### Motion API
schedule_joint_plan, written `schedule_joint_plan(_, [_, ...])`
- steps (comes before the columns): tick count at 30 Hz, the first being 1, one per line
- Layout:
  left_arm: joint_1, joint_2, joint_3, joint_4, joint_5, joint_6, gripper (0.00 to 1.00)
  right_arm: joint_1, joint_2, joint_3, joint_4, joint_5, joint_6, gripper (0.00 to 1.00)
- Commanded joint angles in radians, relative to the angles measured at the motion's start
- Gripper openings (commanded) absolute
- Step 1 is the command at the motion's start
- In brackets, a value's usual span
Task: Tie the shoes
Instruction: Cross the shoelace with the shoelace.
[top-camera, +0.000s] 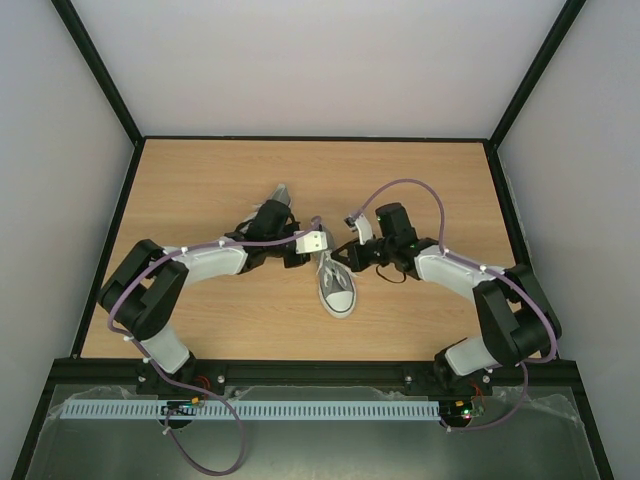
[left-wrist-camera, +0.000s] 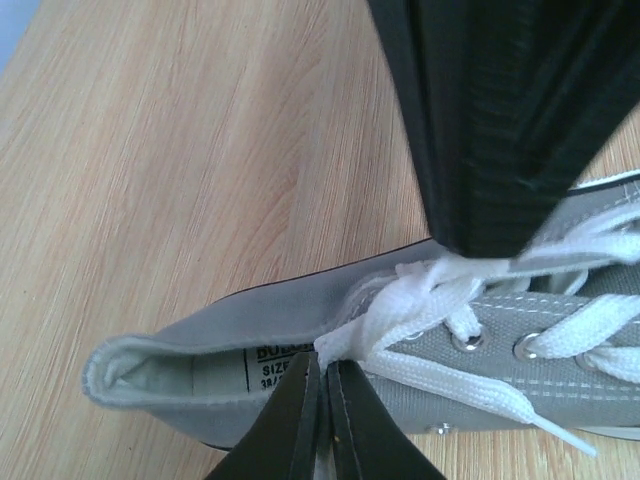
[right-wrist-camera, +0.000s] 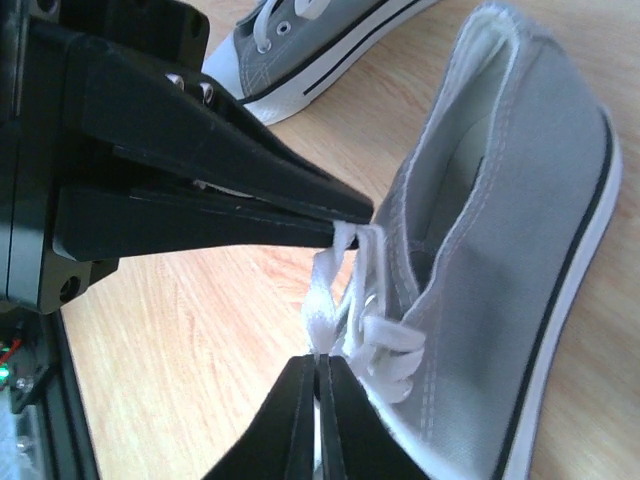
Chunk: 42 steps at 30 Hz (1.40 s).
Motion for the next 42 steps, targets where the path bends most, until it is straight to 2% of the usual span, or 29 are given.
schedule_joint_plan(1, [-0.006, -0.014, 0.000, 0.045, 0.008, -0.029, 0.03, 0.015, 0.015, 0.050, -0.122, -0.030, -0.042, 0.10])
schedule_joint_plan(5, [-0.006, -0.014, -0.004, 0.048, -0.005, -0.017, 0.02, -0.024, -0.035, 0.074, -0.141, -0.041, -0.033, 0.30])
schedule_joint_plan(10, [-0.004, -0.014, -0.004, 0.052, 0.004, -0.006, 0.02, -0.068, -0.058, 0.130, -0.106, -0.049, 0.003, 0.36])
schedule_joint_plan(14, [-0.005, -0.014, -0.004, 0.052, 0.006, 0.000, 0.02, -0.105, 0.031, 0.201, -0.091, 0.017, 0.056, 0.34])
schedule_joint_plan(17, [-0.004, -0.014, -0.007, 0.053, 0.007, 0.001, 0.02, -0.106, 0.144, 0.279, -0.144, 0.065, 0.032, 0.24])
schedule_joint_plan(20, [-0.004, -0.017, -0.011, 0.055, 0.006, 0.002, 0.02, -0.096, 0.222, 0.313, -0.201, -0.037, -0.026, 0.20])
schedule_joint_plan(22, [-0.004, -0.018, -0.015, 0.055, 0.004, 0.005, 0.02, -0.076, 0.229, 0.293, -0.192, -0.099, -0.073, 0.20])
schedule_joint_plan(25, [-0.003, -0.020, -0.021, 0.058, 0.003, 0.009, 0.02, -0.052, 0.230, 0.260, -0.160, -0.113, -0.141, 0.19])
schedule_joint_plan(29, [-0.003, -0.020, -0.022, 0.062, 0.007, 0.008, 0.03, -0.051, 0.249, 0.254, -0.147, -0.150, -0.158, 0.18])
schedule_joint_plan(42, [0.005, -0.023, -0.023, 0.068, 0.016, 0.010, 0.02, -0.048, 0.238, 0.226, -0.191, -0.095, -0.210, 0.12])
